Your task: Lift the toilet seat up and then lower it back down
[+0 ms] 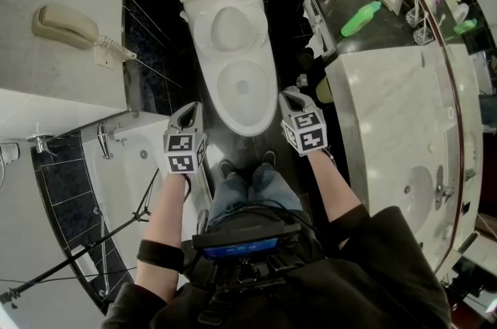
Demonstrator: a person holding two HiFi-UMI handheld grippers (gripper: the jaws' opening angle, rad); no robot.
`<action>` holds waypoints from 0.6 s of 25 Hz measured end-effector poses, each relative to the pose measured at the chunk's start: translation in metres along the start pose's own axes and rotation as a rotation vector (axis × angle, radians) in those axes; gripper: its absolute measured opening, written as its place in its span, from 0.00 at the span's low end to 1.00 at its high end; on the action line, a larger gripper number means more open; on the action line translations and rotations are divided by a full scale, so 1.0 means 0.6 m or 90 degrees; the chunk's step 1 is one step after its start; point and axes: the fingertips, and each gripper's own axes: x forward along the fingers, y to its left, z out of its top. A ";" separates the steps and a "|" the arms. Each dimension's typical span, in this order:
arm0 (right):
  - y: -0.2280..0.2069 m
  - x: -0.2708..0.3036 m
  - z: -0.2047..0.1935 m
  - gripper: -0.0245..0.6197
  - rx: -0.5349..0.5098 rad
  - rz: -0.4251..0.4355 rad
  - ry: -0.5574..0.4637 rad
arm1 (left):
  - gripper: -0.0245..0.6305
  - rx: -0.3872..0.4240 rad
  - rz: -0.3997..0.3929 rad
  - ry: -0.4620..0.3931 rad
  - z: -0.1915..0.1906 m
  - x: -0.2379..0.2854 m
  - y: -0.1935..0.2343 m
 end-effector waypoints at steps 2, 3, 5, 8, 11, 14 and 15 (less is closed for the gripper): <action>0.002 0.000 0.002 0.04 0.001 0.000 -0.001 | 0.05 0.002 0.003 -0.001 -0.003 0.001 0.005; 0.002 0.001 0.002 0.04 0.001 0.000 -0.002 | 0.05 0.002 0.004 -0.001 -0.004 0.002 0.006; 0.002 0.002 0.002 0.04 0.001 0.000 -0.001 | 0.05 0.003 0.003 0.000 -0.004 0.003 0.006; 0.001 0.002 0.000 0.04 0.002 0.000 0.000 | 0.05 0.003 0.001 0.000 -0.003 0.005 0.004; 0.001 0.002 -0.003 0.04 0.003 0.000 0.003 | 0.05 0.002 -0.001 0.001 -0.004 0.005 0.001; 0.001 0.003 -0.001 0.04 0.004 -0.001 0.004 | 0.05 -0.001 -0.008 0.006 0.000 0.004 -0.003; 0.001 0.003 0.000 0.04 0.004 -0.001 0.004 | 0.05 -0.001 -0.008 0.006 -0.001 0.004 -0.002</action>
